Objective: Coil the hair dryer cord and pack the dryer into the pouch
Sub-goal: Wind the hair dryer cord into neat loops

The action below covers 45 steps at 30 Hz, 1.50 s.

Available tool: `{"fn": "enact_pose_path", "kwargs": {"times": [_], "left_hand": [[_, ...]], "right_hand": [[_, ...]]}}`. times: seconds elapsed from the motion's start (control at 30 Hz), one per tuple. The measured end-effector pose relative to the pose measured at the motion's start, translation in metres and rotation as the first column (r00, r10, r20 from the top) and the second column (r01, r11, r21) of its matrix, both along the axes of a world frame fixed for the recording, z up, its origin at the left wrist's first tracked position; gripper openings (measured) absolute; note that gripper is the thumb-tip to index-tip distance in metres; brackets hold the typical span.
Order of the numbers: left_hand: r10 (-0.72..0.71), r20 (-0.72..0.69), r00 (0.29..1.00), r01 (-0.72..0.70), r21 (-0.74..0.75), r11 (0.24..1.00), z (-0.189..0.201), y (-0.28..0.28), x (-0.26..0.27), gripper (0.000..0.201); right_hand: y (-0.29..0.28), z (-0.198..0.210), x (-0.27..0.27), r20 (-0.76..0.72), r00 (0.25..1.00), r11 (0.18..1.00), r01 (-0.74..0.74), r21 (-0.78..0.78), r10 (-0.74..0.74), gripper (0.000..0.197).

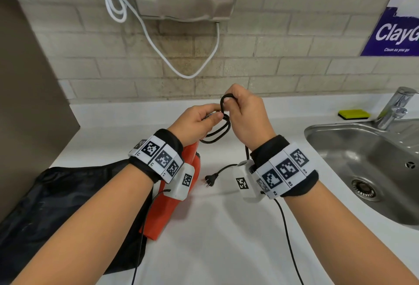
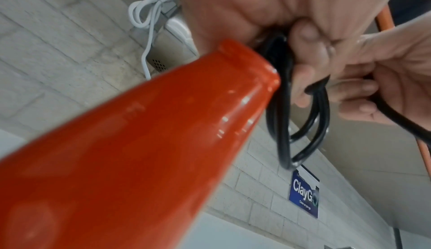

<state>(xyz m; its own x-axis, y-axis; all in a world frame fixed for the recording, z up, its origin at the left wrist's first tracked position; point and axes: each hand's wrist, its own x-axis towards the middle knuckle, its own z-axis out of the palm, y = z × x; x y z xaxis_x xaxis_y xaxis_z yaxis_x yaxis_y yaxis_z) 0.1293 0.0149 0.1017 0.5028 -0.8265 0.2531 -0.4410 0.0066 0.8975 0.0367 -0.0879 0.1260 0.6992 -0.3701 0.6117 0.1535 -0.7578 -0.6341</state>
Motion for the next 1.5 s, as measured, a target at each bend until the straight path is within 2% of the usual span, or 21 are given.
{"fn": "enact_pose_path", "kwargs": {"times": [0.1,0.2,0.27,0.33,0.4,0.43,0.47,0.53,0.6,0.67,0.8,0.87,0.97,1.03,1.17,1.23,1.27,1.3,1.37,1.43,1.5], "left_hand": [[0.015,-0.009,1.0,-0.015,-0.029,0.999,-0.001,-0.001,0.0,0.025],[0.068,-0.085,0.994,-0.074,-0.077,0.994,-0.001,-0.001,0.002,0.025],[0.094,-0.132,0.987,-0.108,-0.105,0.989,-0.002,-0.001,0.004,0.025],[0.113,-0.145,0.983,-0.131,-0.126,0.983,-0.003,-0.001,0.005,0.025],[0.113,-0.161,0.981,-0.137,-0.146,0.98,-0.003,0.0,0.008,0.023],[0.108,-0.168,0.98,-0.134,-0.152,0.979,-0.002,0.001,0.008,0.023],[0.104,-0.17,0.98,-0.131,-0.154,0.979,-0.002,0.001,0.009,0.022],[0.093,-0.167,0.982,-0.119,-0.156,0.98,-0.002,0.002,0.008,0.023],[0.087,-0.161,0.983,-0.112,-0.154,0.982,-0.002,0.002,0.008,0.024],[0.1,-0.155,0.983,-0.121,-0.139,0.983,-0.003,0.002,0.007,0.024],[0.115,-0.134,0.984,-0.13,-0.108,0.986,-0.005,0.0,0.006,0.027],[0.111,-0.128,0.986,-0.124,-0.104,0.987,-0.005,-0.001,0.005,0.026],[0.099,-0.138,0.985,-0.115,-0.11,0.987,-0.004,-0.002,0.004,0.024],[0.102,-0.144,0.984,-0.119,-0.115,0.986,-0.004,-0.002,0.004,0.024],[0.123,-0.153,0.981,-0.145,-0.142,0.979,-0.003,-0.001,0.006,0.022],[0.135,-0.16,0.978,-0.161,-0.158,0.974,-0.003,0.001,0.008,0.023],[0.142,-0.165,0.976,-0.169,-0.163,0.972,-0.004,0.001,0.01,0.024],[0.15,-0.172,0.974,-0.179,-0.168,0.969,-0.004,0.002,0.011,0.024],[0.163,-0.188,0.969,-0.198,-0.183,0.963,-0.005,0.002,0.013,0.025],[0.172,-0.2,0.965,-0.212,-0.197,0.957,-0.005,0.002,0.015,0.024],[0.177,-0.203,0.963,-0.219,-0.204,0.954,-0.005,0.002,0.016,0.023]], "right_hand": [[0.001,-0.002,-0.002,0.014,0.999,0.999,-0.039,0.006,0.039,0.017],[-0.002,-0.009,-0.01,0.042,0.997,0.998,-0.059,0.031,0.057,0.029],[-0.01,-0.017,-0.013,0.032,0.997,0.989,-0.071,0.13,0.067,0.031],[-0.021,-0.028,-0.014,-0.037,0.994,0.95,-0.085,0.3,0.101,0.032],[-0.031,-0.044,-0.013,-0.147,0.977,0.877,-0.069,0.476,0.157,0.033],[-0.036,-0.053,-0.012,-0.241,0.956,0.866,-0.025,0.5,0.167,0.03],[-0.04,-0.064,-0.011,-0.365,0.918,0.886,0.033,0.462,0.156,0.029],[-0.047,-0.089,-0.006,-0.61,0.789,0.966,0.095,0.241,0.075,0.033],[-0.048,-0.112,-0.001,-0.779,0.627,0.999,0.042,0.008,-0.021,0.038],[-0.044,-0.128,0.003,-0.872,0.486,0.996,-0.032,-0.085,-0.059,0.043],[-0.037,-0.147,0.013,-0.95,0.286,0.956,-0.219,-0.195,-0.128,0.048],[-0.035,-0.15,0.016,-0.952,0.268,0.942,-0.252,-0.221,-0.151,0.049],[-0.033,-0.152,0.015,-0.927,0.341,0.947,-0.213,-0.24,-0.159,0.047],[-0.033,-0.154,0.013,-0.929,0.334,0.959,-0.172,-0.225,-0.158,0.044],[-0.031,-0.156,0.012,-0.94,0.253,0.944,-0.175,-0.278,-0.23,0.028],[-0.03,-0.153,0.012,-0.945,0.21,0.939,-0.184,-0.29,-0.25,0.028],[-0.03,-0.148,0.012,-0.944,0.222,0.939,-0.19,-0.286,-0.243,0.028],[-0.031,-0.143,0.013,-0.936,0.281,0.947,-0.179,-0.266,-0.21,0.028],[-0.034,-0.128,0.012,-0.861,0.505,0.989,-0.09,-0.114,-0.053,0.021],[-0.037,-0.11,0.008,-0.681,0.728,0.996,-0.088,0.017,0.076,0.008],[-0.035,-0.093,0.002,-0.518,0.84,0.986,-0.16,0.043,0.159,0.006]]}}
